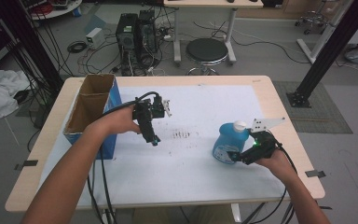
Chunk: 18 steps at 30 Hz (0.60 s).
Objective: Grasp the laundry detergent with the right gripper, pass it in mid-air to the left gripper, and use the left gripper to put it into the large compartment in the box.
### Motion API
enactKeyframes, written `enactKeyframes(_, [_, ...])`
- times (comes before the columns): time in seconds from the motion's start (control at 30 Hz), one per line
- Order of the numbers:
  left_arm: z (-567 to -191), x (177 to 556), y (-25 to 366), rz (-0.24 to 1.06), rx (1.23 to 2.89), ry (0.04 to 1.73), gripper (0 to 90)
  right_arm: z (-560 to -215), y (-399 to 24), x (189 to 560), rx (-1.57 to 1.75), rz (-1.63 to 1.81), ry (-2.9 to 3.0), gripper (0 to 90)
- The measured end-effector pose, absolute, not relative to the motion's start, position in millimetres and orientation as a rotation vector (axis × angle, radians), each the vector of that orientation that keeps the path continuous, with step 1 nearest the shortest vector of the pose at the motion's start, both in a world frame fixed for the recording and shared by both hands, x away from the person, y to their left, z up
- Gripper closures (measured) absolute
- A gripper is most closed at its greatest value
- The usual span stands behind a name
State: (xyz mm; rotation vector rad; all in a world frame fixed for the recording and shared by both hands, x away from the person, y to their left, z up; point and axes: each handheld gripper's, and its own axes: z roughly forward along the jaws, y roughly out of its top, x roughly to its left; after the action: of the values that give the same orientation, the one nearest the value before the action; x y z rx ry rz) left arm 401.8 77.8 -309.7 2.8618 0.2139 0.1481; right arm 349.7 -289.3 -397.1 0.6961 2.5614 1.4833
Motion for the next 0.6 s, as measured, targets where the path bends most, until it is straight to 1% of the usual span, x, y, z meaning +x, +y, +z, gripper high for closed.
enactKeyframes(0.4, [-311.9, 401.8, 75.4, 0.141, 2.864, 0.211, 7.3, -405.7, -284.0, 349.2, 0.712, 1.562, 2.501, 5.0])
enactKeyframes(0.5, [-312.5, 401.9, 75.9, 0.14, 2.864, 0.211, 7.3, -408.4, -282.9, 349.1, 0.712, 1.566, 2.503, 7.3])
enactKeyframes(0.53, [-312.9, 401.7, 76.1, 0.14, 2.864, 0.212, 7.3, -409.2, -283.0, 349.0, 0.709, 1.574, 2.497, 9.3])
enactKeyframes(0.57, [-313.4, 401.6, 76.1, 0.141, 2.864, 0.213, 7.3, -409.7, -283.7, 348.7, 0.707, 1.589, 2.49, 13.5])
enactKeyframes(0.6, [-313.4, 401.6, 76.1, 0.141, 2.864, 0.213, 7.4, -409.7, -283.7, 348.7, 0.707, 1.589, 2.49, 13.5])
